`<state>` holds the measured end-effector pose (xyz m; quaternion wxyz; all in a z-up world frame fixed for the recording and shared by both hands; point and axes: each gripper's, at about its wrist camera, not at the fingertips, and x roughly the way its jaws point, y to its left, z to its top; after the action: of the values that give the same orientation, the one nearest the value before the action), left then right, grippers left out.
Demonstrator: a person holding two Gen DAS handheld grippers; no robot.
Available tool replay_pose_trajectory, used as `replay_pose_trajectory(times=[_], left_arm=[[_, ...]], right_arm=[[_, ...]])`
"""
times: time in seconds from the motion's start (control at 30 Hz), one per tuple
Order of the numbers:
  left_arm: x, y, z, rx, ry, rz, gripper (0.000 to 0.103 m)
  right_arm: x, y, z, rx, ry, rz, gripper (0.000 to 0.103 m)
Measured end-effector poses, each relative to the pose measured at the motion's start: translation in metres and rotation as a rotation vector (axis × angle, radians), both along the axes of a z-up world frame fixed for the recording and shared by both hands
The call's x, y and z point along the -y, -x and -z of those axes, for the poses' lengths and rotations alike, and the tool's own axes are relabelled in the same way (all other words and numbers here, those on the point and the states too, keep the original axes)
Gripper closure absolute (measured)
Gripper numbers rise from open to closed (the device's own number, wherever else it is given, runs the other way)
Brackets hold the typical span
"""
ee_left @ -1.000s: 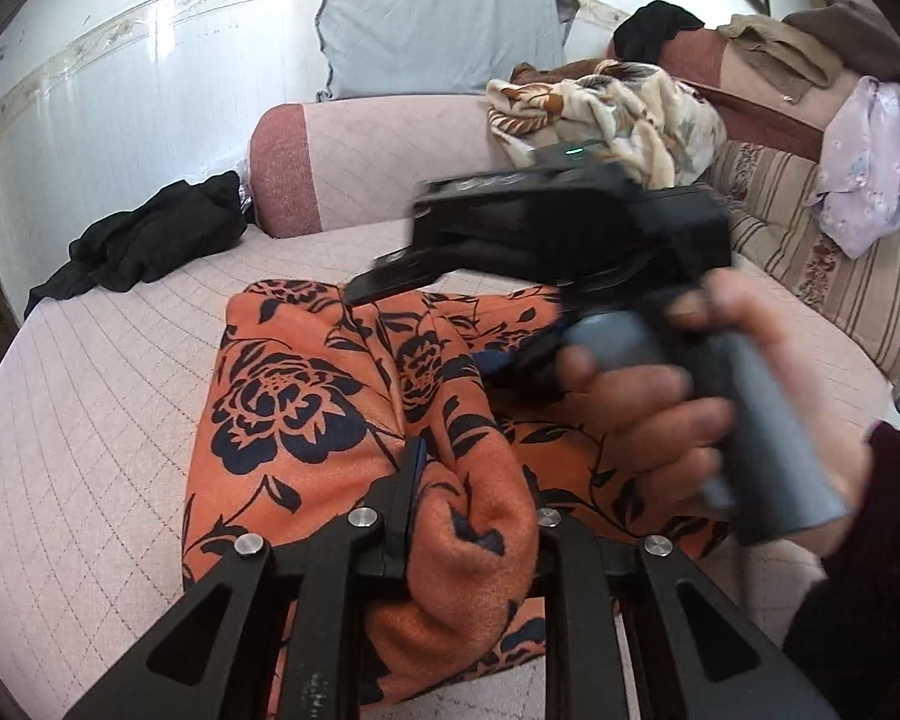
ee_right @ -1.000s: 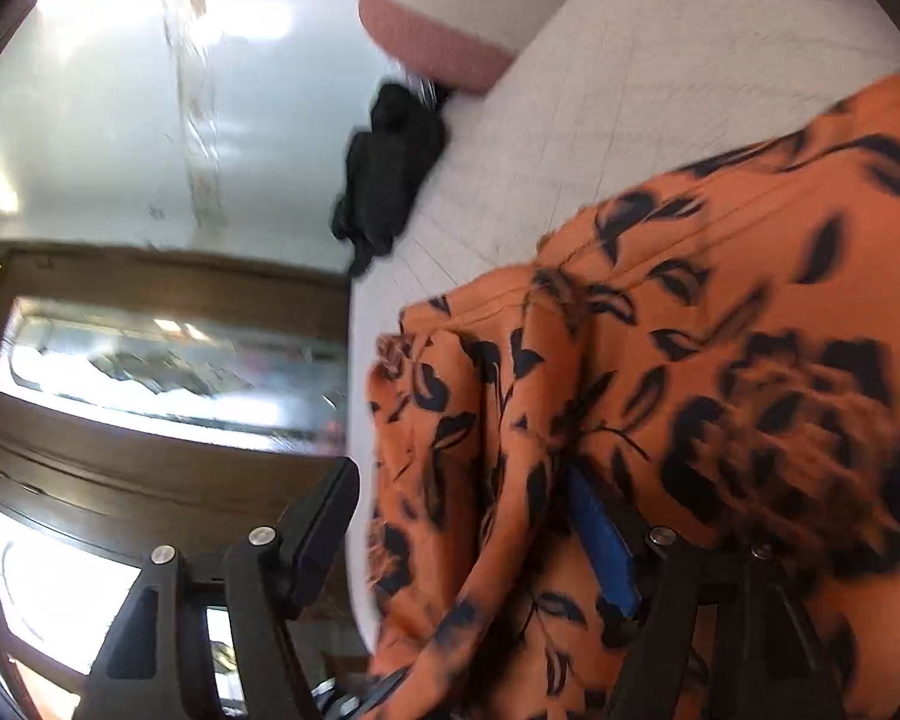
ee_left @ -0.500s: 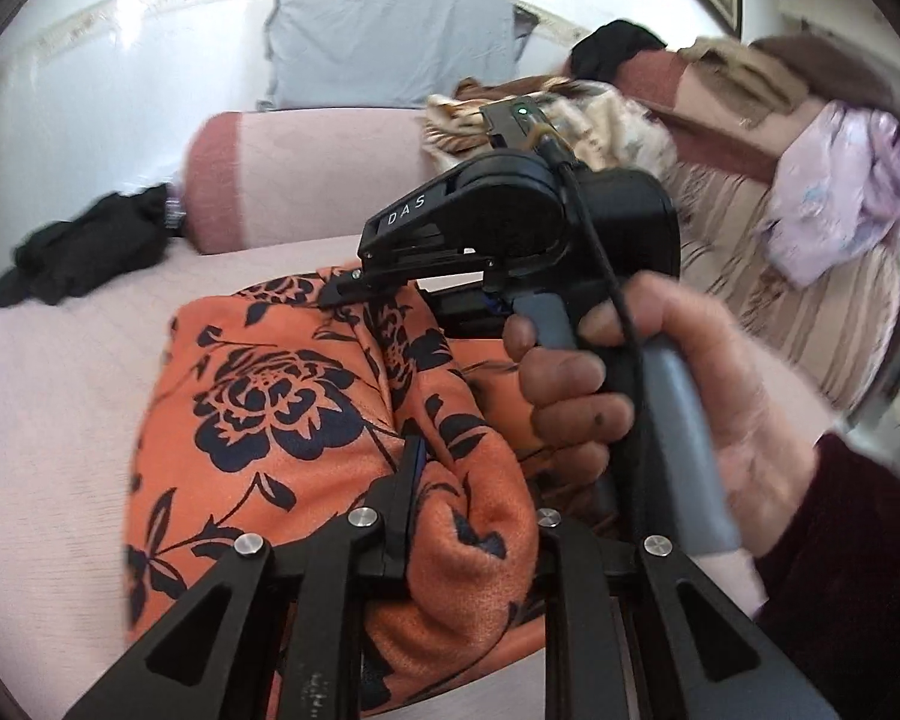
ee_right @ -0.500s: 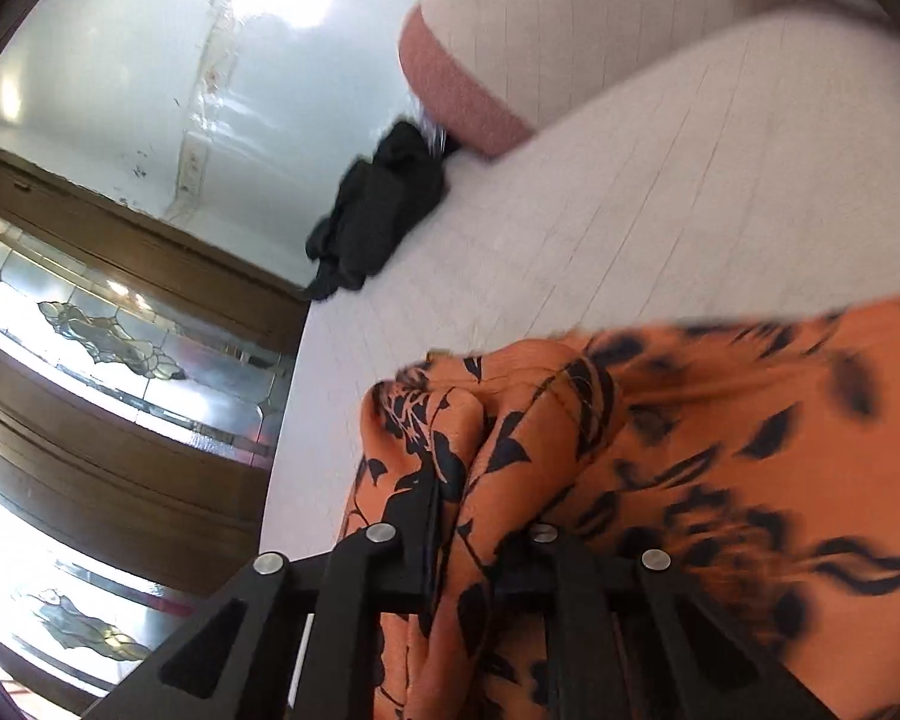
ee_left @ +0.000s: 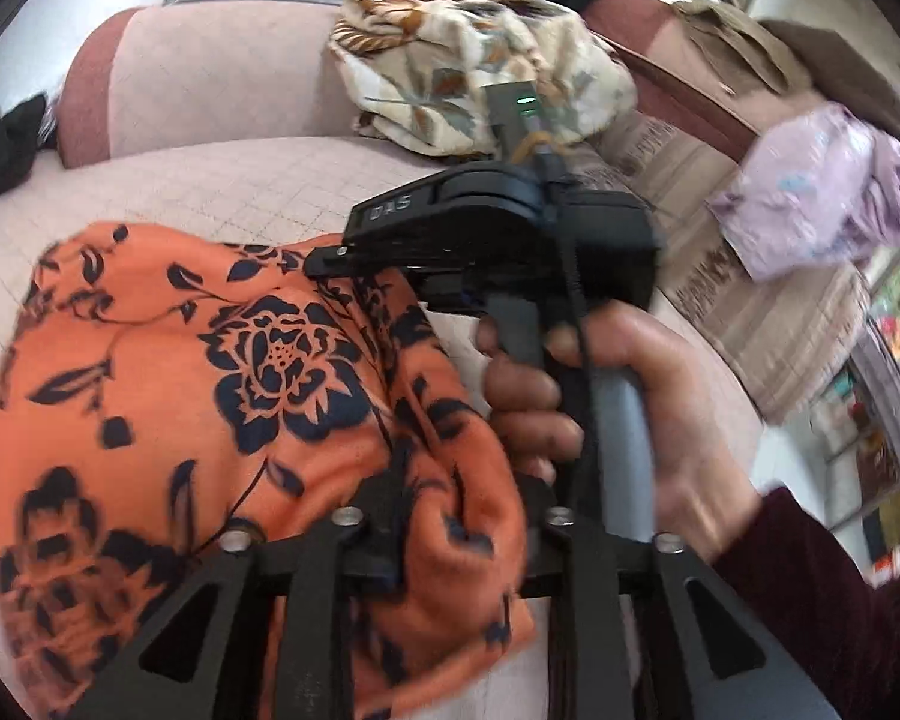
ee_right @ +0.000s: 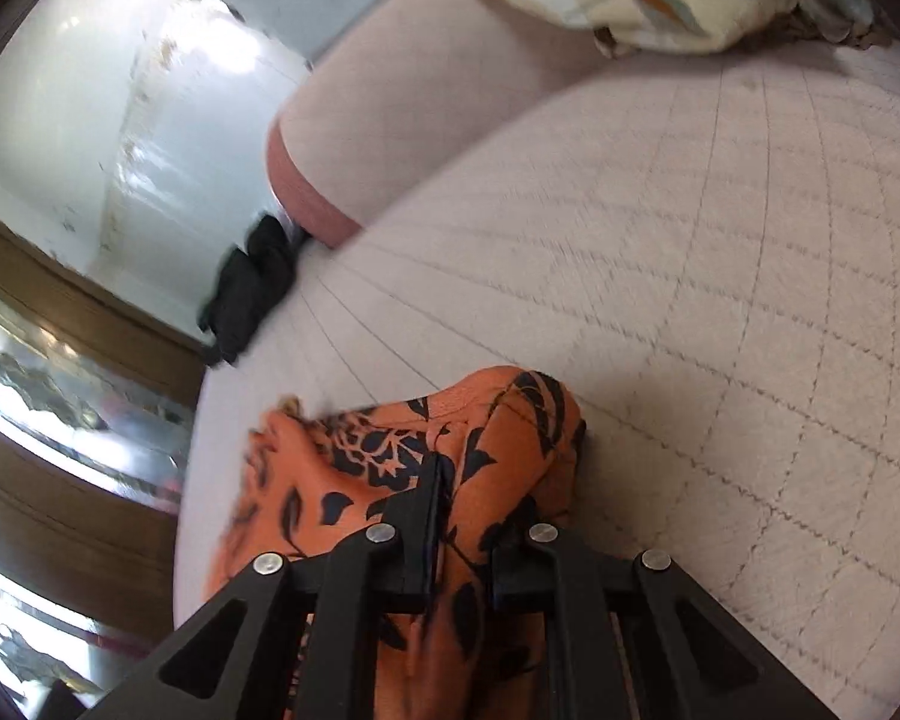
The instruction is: Fold small clothes
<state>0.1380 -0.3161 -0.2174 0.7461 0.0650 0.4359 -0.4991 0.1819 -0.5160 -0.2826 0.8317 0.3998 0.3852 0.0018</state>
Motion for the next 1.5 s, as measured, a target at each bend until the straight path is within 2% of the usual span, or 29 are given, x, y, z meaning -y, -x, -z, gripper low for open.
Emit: replay_pose_trajectory(times=[0.03,0.07,0.1,0.13,0.23,0.3,0.33,0.37,0.43,0.5,0.57,0.63,0.73,0.8,0.9,1.0,1.1,1.17,1.23,1.3,1.33,1.37,1.4,1.47,1.5], left_arm=[[-0.008,0.004,-0.008,0.005,0.008,0.031,0.052],[-0.021,0.009,-0.019,0.03,0.015,0.044,0.041],[-0.035,0.012,-0.029,0.069,0.024,0.033,0.024],[-0.049,0.013,-0.04,0.104,0.043,0.021,0.021],[-0.095,0.005,-0.064,0.149,0.124,0.001,0.02],[-0.118,-0.006,-0.067,0.203,0.14,-0.086,0.017],[-0.12,-0.016,-0.066,0.225,0.122,-0.129,0.017],[-0.126,-0.026,-0.059,0.244,0.081,-0.189,0.017],[-0.131,-0.045,-0.04,0.23,0.016,-0.26,0.018],[-0.13,-0.053,-0.017,0.19,-0.066,-0.269,0.018],[-0.117,-0.053,0.007,0.22,-0.212,-0.231,0.018],[-0.109,-0.049,0.027,0.244,-0.318,-0.21,0.018],[-0.12,-0.052,0.03,0.196,-0.319,-0.199,0.018],[-0.124,-0.052,0.03,0.176,-0.321,-0.184,0.018],[-0.127,-0.051,0.029,0.173,-0.319,-0.183,0.018],[-0.13,-0.053,0.032,0.157,-0.313,-0.183,0.018],[-0.127,-0.056,0.035,0.123,-0.301,-0.19,0.017],[-0.127,-0.058,0.036,0.099,-0.293,-0.195,0.017],[-0.127,-0.058,0.037,0.092,-0.289,-0.199,0.016],[-0.126,-0.057,0.036,0.1,-0.285,-0.199,0.016],[-0.125,-0.056,0.037,0.103,-0.289,-0.205,0.015],[-0.124,-0.055,0.038,0.108,-0.293,-0.211,0.015],[-0.123,-0.053,0.037,0.115,-0.297,-0.211,0.015],[-0.122,-0.051,0.036,0.133,-0.306,-0.207,0.015],[-0.122,-0.051,0.035,0.137,-0.309,-0.206,0.015]], right_arm=[[0.0,-0.001,0.002,-0.008,-0.015,0.001,0.086],[0.001,-0.001,0.001,-0.012,-0.018,0.004,0.086],[0.001,-0.001,-0.002,-0.017,-0.013,0.002,0.086],[0.002,0.002,-0.008,-0.016,-0.004,0.004,0.086],[0.004,0.014,-0.024,-0.003,0.039,0.049,0.086],[0.004,0.029,-0.035,0.01,0.067,0.083,0.086],[0.003,0.039,-0.041,0.033,0.072,0.099,0.086],[0.0,0.047,-0.049,0.062,0.074,0.106,0.086],[-0.012,0.063,-0.065,0.139,0.074,0.104,0.086],[-0.03,0.068,-0.078,0.18,0.075,0.073,0.086],[-0.054,0.071,-0.085,0.184,0.083,0.017,0.086],[-0.08,0.079,-0.08,0.132,0.101,-0.032,0.086],[-0.106,0.094,-0.052,-0.03,0.117,-0.076,0.086],[-0.114,0.105,-0.024,-0.153,0.109,-0.083,0.092],[-0.117,0.124,-0.022,-0.121,0.117,-0.089,0.094],[-0.12,0.109,-0.046,-0.169,0.211,-0.115,0.093],[-0.117,0.086,-0.073,-0.106,0.28,-0.086,0.091],[-0.11,0.061,-0.079,-0.102,0.307,-0.043,0.09],[-0.096,0.031,-0.069,-0.137,0.291,0.001,0.09],[-0.08,-0.001,-0.045,-0.226,0.321,0.039,0.09],[-0.071,-0.015,-0.024,-0.302,0.335,0.036,0.09],[-0.063,-0.026,-0.004,-0.328,0.278,0.026,0.09],[-0.057,-0.029,-0.005,-0.309,0.25,0.04,0.09],[-0.051,-0.034,-0.015,-0.354,0.212,0.042,0.09],[-0.052,-0.036,-0.024,-0.356,0.226,0.047,0.09]])
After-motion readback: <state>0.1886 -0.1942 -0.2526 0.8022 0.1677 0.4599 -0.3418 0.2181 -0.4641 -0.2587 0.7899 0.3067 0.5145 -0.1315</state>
